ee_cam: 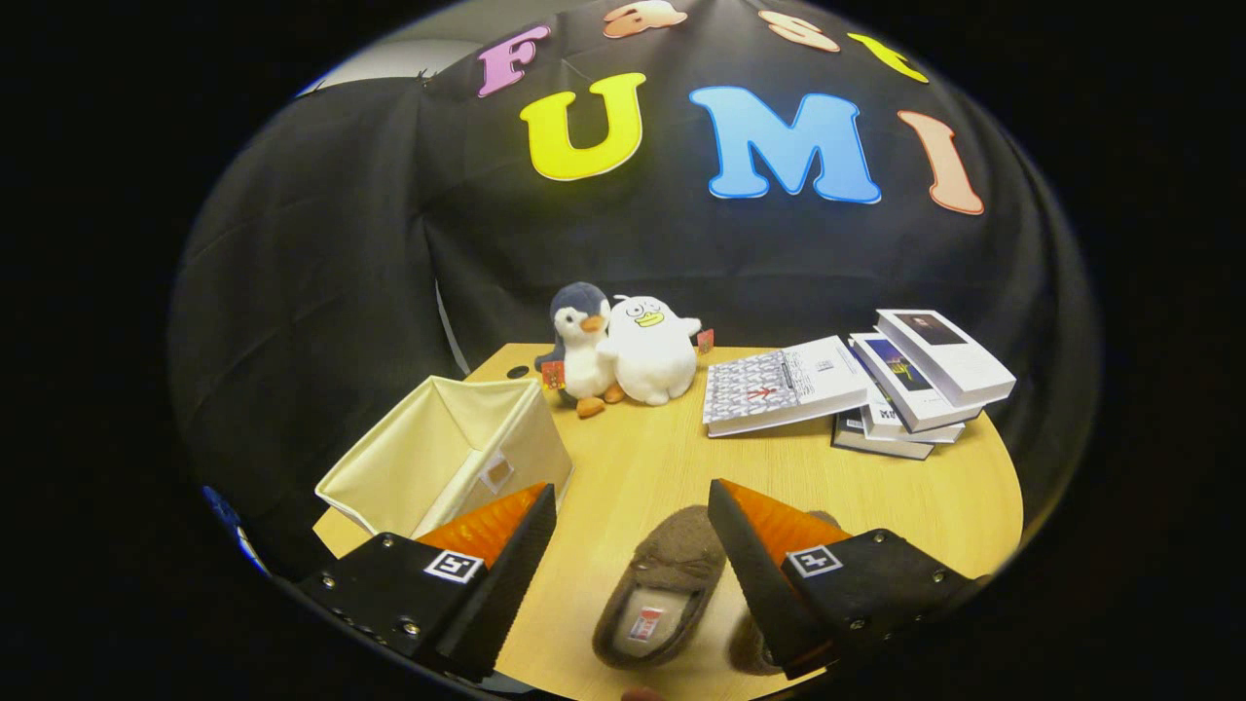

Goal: Open the storage box then place both shoes into the box .Put the left shoe in first, then the right shoe, with the right side of both shoes facing outward in a uniform manner.

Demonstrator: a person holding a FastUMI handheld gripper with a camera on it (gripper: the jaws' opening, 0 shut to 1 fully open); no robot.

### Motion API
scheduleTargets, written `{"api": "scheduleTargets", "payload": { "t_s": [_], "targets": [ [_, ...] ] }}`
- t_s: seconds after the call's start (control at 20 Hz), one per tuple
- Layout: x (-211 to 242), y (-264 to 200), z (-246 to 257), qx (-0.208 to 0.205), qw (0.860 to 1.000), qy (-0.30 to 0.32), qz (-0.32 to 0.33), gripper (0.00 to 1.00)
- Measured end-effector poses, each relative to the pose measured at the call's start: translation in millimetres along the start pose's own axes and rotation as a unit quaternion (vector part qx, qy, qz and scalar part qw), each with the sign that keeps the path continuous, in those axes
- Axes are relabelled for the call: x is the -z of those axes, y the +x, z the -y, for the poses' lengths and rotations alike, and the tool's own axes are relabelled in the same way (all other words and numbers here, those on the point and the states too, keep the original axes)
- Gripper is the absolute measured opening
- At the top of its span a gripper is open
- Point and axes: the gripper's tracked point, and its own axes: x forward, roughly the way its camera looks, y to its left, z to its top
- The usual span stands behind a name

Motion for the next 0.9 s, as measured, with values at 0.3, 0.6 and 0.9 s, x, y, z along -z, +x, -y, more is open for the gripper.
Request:
{"api": "scheduleTargets", "payload": {
  "t_s": [0.3,0.6,0.9],
  "targets": [
    [56.8,15.8,24.5,0.015,0.998,0.014,-0.056,0.98],
    [103.5,26.2,34.8,0.022,0.994,0.023,-0.107,0.98],
    [132.9,36.5,44.7,0.037,0.989,0.026,-0.142,0.95]
  ]
}}
